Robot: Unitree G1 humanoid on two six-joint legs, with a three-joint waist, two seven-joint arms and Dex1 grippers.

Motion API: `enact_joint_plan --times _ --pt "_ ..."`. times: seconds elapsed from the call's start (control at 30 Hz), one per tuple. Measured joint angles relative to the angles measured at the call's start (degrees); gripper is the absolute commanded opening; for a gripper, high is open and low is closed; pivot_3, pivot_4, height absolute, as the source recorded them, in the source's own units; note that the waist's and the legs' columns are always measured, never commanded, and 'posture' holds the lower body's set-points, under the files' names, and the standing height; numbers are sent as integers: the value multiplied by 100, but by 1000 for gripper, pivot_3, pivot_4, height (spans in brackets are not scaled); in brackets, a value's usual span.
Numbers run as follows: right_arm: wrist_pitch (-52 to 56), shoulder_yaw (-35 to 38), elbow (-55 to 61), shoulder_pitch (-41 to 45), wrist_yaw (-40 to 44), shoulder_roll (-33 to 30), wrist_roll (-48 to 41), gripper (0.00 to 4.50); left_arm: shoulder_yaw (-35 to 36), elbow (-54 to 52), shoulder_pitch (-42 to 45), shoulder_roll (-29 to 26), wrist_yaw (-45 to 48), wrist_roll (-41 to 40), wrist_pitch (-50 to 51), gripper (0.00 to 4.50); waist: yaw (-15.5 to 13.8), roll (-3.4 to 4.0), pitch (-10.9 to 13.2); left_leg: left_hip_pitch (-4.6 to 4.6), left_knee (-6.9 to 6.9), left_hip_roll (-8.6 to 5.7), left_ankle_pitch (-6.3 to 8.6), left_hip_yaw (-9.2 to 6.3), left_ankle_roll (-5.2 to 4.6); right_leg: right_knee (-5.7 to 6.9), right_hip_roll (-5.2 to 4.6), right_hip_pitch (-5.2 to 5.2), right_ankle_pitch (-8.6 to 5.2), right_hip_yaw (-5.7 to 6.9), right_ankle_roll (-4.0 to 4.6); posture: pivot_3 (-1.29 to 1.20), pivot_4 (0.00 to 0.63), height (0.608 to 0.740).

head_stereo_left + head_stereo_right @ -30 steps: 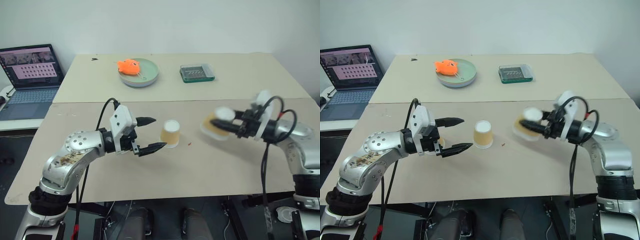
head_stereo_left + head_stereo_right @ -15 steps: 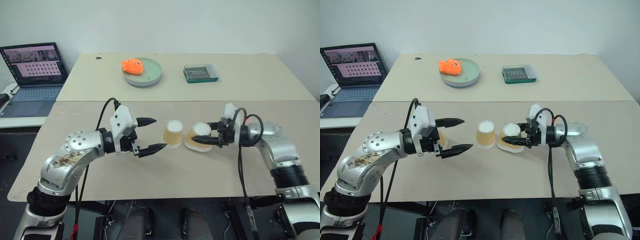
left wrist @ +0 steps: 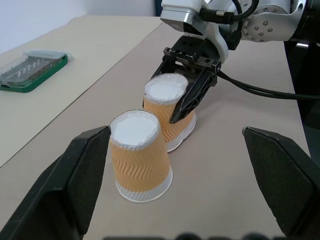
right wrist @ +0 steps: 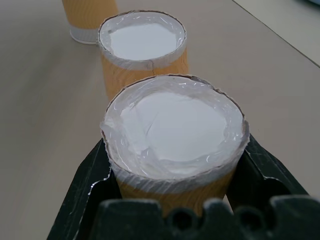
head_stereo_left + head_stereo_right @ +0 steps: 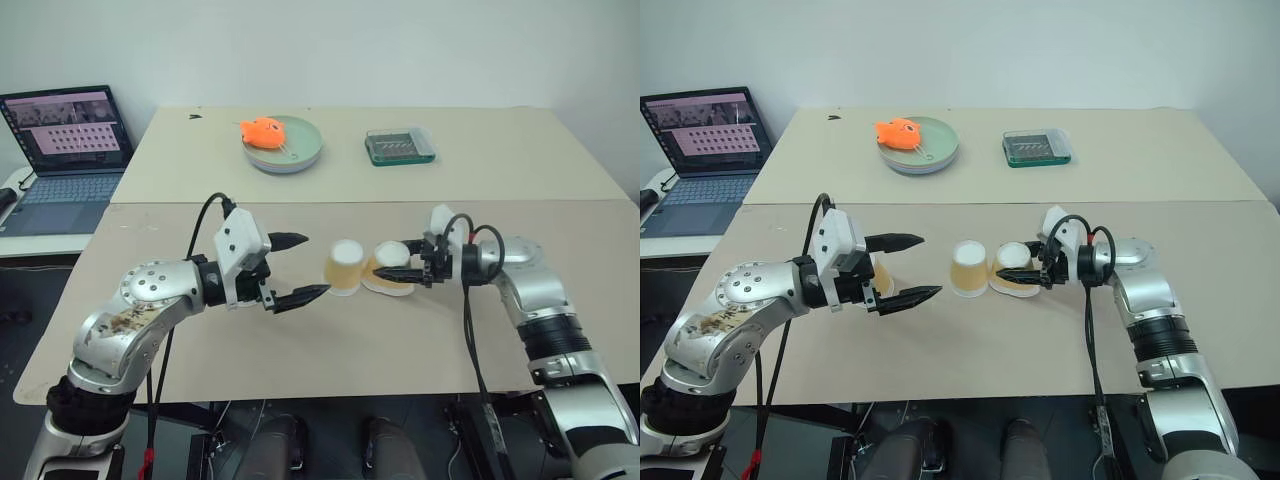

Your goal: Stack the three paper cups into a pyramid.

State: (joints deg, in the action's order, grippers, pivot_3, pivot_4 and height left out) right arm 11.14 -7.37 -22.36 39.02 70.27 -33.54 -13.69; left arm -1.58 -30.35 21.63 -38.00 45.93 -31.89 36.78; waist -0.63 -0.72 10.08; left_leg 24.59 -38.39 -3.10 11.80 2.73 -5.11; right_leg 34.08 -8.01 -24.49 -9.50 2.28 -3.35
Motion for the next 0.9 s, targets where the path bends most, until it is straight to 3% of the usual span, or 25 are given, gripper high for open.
enact_joint_plan --times 0.17,0.23,0.37,0.63,0.9 --pt "-118 -59 -199 122 34 99 72 2328 30 -5 -7 -1 -10 -2 66 4500 1 0 0 -1 0 -1 0 0 1 0 1 1 0 0 0 0 150 740" --pt "-167 -59 -237 142 37 117 105 3211 30 -6 -7 -1 -12 -2 69 4500 5 0 0 -1 0 0 0 0 1 0 2 1 0 0 0 0 150 740" --pt "-199 -59 -327 160 22 127 145 4447 30 -6 -7 -1 -13 -2 70 4500 6 0 0 -2 0 -1 -1 0 4 1 2 1 0 0 1 0 150 740" --pt "-170 -12 -248 160 36 24 136 4478 29 -5 -6 1 -7 2 70 4500 3 0 0 -1 1 -1 -1 0 5 1 2 0 1 0 1 0 150 740" --pt "386 383 908 69 51 -389 -241 4478 23 36 22 17 44 17 64 4500 -3 0 0 -1 1 0 1 -1 5 1 1 -1 0 -1 1 0 150 740"
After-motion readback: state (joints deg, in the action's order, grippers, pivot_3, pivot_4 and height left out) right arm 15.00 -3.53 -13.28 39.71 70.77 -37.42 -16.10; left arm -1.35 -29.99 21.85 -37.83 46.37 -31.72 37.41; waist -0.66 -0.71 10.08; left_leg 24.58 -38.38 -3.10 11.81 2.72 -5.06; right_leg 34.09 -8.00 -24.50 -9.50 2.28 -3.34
